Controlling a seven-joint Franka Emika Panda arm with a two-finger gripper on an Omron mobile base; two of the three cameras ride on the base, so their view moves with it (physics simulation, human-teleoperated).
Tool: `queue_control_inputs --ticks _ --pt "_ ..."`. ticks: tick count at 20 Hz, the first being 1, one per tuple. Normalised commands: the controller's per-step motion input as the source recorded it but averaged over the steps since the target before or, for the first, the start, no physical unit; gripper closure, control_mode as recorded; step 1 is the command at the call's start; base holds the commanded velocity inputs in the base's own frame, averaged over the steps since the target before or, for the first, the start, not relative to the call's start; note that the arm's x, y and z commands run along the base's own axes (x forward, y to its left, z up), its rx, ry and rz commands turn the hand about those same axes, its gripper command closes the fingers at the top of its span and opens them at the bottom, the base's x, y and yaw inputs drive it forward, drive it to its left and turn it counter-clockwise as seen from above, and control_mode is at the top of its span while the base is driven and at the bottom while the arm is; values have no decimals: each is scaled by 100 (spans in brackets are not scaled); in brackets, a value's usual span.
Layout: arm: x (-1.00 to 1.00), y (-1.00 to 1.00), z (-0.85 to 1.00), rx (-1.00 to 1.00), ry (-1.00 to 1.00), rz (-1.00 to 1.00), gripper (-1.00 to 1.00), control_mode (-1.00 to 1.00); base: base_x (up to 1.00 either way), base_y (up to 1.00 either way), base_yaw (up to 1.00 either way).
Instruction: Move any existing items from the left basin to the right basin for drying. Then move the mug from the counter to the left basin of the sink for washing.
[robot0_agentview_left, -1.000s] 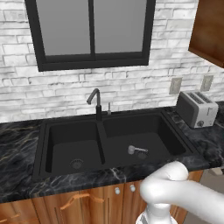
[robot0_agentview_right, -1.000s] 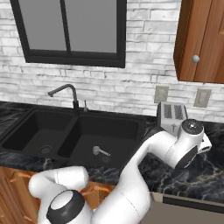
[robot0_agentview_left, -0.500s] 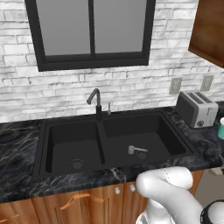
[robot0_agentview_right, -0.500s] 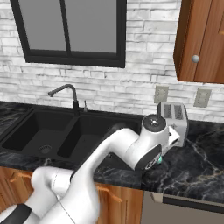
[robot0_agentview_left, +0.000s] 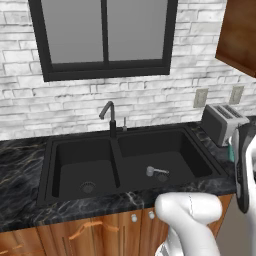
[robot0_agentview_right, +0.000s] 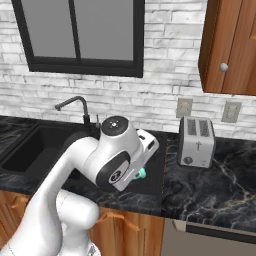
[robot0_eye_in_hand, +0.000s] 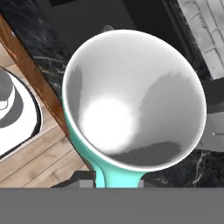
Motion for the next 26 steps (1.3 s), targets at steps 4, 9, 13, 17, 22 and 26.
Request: queue_control_inputs --ticks 4,9,13,17,22,26 --pt "-11 100 5 0 5 21 100 -100 0 0 0" --pt "-1 100 0 0 6 21 100 -100 0 0 0" --pt "-1 100 3 0 7 19 100 -100 0 0 0" --pt "0 100 3 -3 10 12 100 -100 0 0 0" --pt "0 100 0 -2 11 3 100 -100 0 0 0" --pt "0 100 0 -2 9 -4 100 -100 0 0 0"
